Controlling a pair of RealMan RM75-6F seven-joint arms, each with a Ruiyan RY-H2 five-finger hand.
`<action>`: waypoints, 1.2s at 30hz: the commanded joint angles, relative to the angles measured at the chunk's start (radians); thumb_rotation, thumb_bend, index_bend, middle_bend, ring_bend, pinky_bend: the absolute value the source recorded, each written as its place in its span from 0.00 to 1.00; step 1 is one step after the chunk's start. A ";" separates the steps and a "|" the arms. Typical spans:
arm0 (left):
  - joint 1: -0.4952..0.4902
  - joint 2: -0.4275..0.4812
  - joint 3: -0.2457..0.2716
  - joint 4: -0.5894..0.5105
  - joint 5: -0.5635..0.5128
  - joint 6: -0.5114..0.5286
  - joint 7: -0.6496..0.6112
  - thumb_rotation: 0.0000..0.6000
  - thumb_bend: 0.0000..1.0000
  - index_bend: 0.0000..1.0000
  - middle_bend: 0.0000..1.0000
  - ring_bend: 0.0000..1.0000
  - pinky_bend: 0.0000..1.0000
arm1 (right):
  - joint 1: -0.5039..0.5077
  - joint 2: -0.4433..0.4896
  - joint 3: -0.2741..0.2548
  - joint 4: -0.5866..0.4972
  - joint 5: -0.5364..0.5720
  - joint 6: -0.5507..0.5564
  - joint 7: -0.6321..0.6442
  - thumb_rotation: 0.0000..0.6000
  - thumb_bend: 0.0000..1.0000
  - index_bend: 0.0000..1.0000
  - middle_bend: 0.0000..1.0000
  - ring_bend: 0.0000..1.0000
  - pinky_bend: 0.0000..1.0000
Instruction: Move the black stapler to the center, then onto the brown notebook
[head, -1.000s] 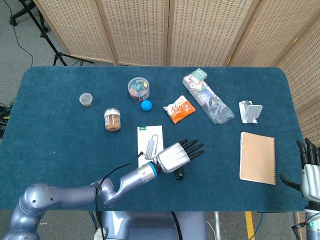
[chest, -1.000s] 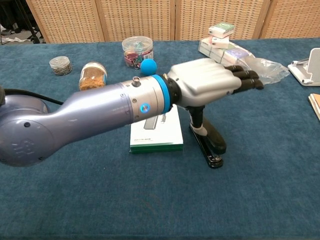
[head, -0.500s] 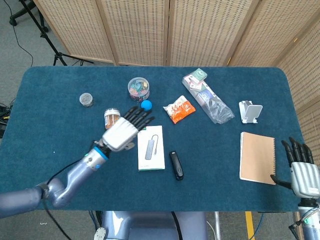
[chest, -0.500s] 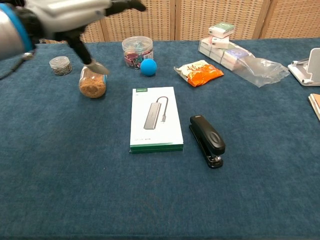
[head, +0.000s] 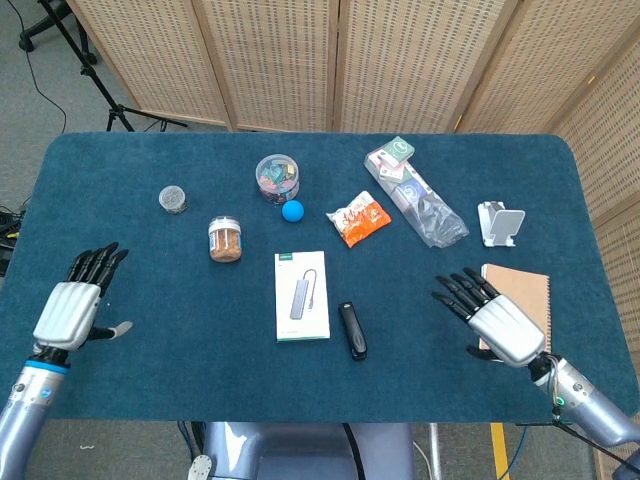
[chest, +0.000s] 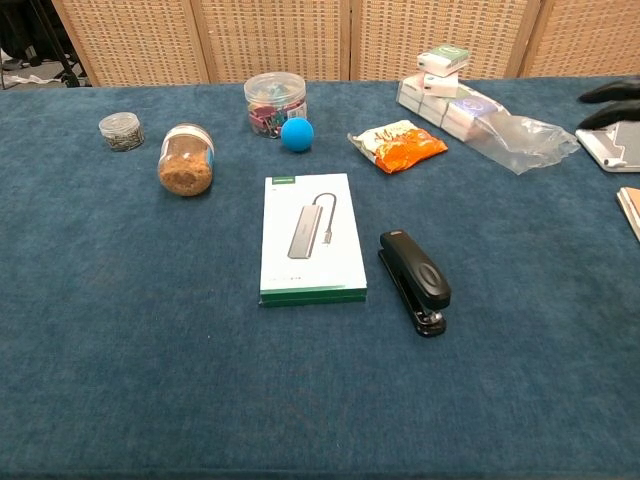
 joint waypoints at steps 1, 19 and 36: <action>0.030 0.025 0.019 -0.006 0.014 0.017 -0.018 1.00 0.00 0.00 0.00 0.00 0.00 | 0.162 -0.071 -0.070 0.158 -0.191 -0.004 0.086 1.00 0.18 0.11 0.00 0.00 0.00; 0.080 0.050 -0.009 -0.071 0.032 0.017 0.058 1.00 0.00 0.00 0.00 0.00 0.00 | 0.506 -0.284 -0.164 0.407 -0.357 -0.029 0.125 1.00 0.26 0.14 0.04 0.00 0.00; 0.084 0.053 -0.042 -0.066 0.014 -0.037 0.053 1.00 0.00 0.00 0.00 0.00 0.00 | 0.583 -0.370 -0.229 0.474 -0.285 -0.101 0.064 1.00 0.35 0.21 0.08 0.00 0.01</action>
